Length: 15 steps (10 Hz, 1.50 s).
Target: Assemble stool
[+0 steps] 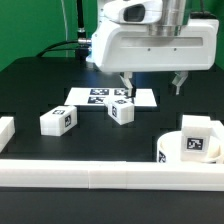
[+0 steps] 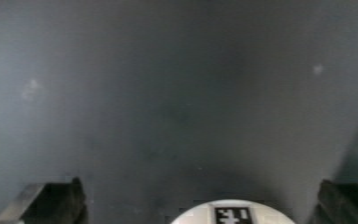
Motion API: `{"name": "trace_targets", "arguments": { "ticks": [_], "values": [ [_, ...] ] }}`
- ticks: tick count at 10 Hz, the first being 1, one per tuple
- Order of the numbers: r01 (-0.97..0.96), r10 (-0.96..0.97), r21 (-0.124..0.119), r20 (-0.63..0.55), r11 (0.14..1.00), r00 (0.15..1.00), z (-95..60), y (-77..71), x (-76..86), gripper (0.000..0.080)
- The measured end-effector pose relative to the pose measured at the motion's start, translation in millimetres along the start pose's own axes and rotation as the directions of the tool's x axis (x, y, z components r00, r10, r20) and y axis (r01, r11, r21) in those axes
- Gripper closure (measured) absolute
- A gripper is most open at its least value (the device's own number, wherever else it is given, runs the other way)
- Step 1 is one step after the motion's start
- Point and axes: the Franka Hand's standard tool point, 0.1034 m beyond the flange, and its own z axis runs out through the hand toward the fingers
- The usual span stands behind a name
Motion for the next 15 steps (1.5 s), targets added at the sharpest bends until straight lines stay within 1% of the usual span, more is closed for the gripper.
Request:
{"name": "trace_targets", "arguments": {
  "ticks": [1,2,3,4,5,6,7,8,9,10,11,12,13,15],
  "values": [
    [0.003,-0.003,0.001,0.010,1.000,1.000,0.4,-1.2,-1.0,0.0151],
    [0.005,-0.006,0.010,0.089,1.000,0.996,0.6,-2.7,-6.4,0.0151],
    [0.032,-0.033,0.010,0.137,0.999,0.990,1.6,-2.7,-6.9,0.0151],
    [0.127,-0.124,0.001,0.214,0.992,0.969,9.1,-0.3,-16.8,0.0151],
    [0.232,-0.219,-0.012,0.286,0.973,0.933,20.0,7.1,-31.0,0.0151],
    [0.241,-0.224,-0.005,0.346,0.971,0.911,21.9,9.4,-39.7,0.0151],
    [0.288,-0.257,-0.019,0.400,0.957,0.880,22.4,10.7,-42.3,0.0151],
    [0.286,-0.249,-0.006,0.478,0.958,0.843,23.0,7.2,-46.1,0.0151],
    [0.288,-0.245,-0.002,0.519,0.958,0.819,24.6,6.4,-44.2,0.0151],
    [0.287,-0.238,0.009,0.588,0.958,0.773,24.7,4.4,-49.2,0.0151],
    [0.287,-0.231,0.016,0.638,0.958,0.734,26.5,2.7,-50.0,0.0151],
    [0.288,-0.228,0.020,0.667,0.957,0.710,29.6,2.6,-50.7,0.0151],
    [0.292,-0.227,0.027,0.697,0.956,0.680,34.1,6.4,-56.8,0.0151],
    [0.296,-0.235,0.032,0.692,0.955,0.683,32.9,6.5,-55.4,0.0151]
  ]
}}
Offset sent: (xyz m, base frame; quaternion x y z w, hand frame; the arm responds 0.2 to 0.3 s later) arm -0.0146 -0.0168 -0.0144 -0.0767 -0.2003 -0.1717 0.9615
